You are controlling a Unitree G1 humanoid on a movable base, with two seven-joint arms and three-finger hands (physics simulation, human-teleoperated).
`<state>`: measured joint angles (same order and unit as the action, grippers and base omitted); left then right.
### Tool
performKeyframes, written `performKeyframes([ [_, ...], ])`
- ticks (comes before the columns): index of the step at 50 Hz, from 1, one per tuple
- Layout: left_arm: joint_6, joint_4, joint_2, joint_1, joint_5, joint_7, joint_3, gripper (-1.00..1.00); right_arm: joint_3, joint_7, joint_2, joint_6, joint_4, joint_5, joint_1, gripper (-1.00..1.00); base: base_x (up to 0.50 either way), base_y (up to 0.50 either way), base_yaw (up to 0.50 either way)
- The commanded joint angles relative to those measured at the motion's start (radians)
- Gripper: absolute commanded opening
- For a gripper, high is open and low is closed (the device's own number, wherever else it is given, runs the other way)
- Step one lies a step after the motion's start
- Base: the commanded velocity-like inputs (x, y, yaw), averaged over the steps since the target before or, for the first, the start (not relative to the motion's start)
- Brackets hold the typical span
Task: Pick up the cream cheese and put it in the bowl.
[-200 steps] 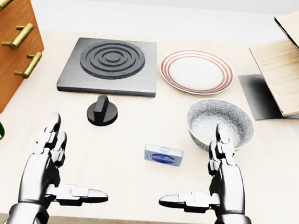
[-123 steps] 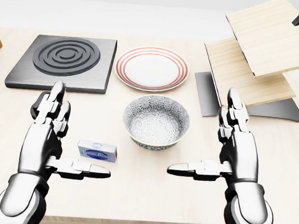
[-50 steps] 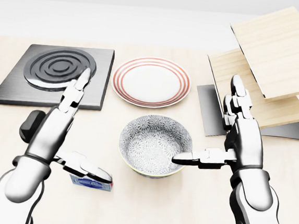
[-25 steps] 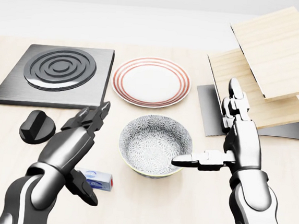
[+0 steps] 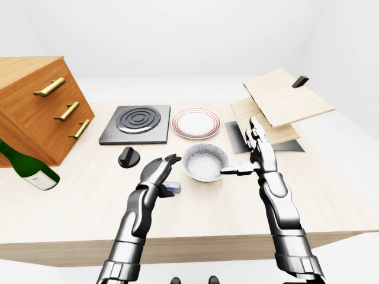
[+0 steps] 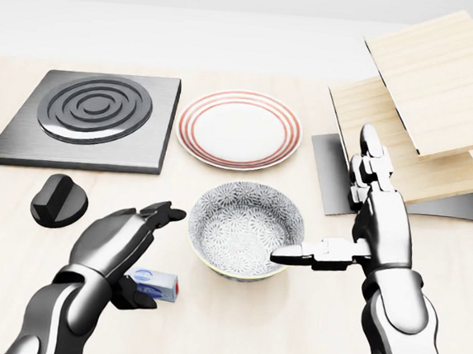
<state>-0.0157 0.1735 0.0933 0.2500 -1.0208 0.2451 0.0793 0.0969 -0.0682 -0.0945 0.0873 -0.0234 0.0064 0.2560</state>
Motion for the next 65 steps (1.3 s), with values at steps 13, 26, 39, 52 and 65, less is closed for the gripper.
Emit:
performKeyframes([
  [13,0.03,0.13,-0.004,0.052,-0.018,-0.065,-0.002,0.45,0.001,0.008,-0.004,0.0,-0.007,0.016,0.015,1.0,0.0,0.0,0.0],
  [26,0.035,0.228,0.003,0.092,-0.03,-0.126,-0.002,0.44,0.002,0.007,-0.005,0.0,-0.014,0.013,0.017,1.0,0.0,0.0,0.0],
  [39,0.029,0.301,0.003,0.116,-0.044,-0.156,0.008,0.22,0.002,0.007,-0.005,0.0,-0.028,0.014,0.022,1.0,0.0,0.0,0.0],
  [52,0.027,0.393,0.008,0.14,-0.086,-0.209,0.014,-0.08,-0.003,0.008,-0.002,0.0,-0.043,0.011,0.024,1.0,0.0,0.0,0.0],
  [65,0.03,0.454,0.013,0.167,-0.073,-0.249,0.007,-1.0,-0.004,0.008,-0.001,0.0,-0.043,0.011,0.023,1.0,0.0,0.0,0.0],
])
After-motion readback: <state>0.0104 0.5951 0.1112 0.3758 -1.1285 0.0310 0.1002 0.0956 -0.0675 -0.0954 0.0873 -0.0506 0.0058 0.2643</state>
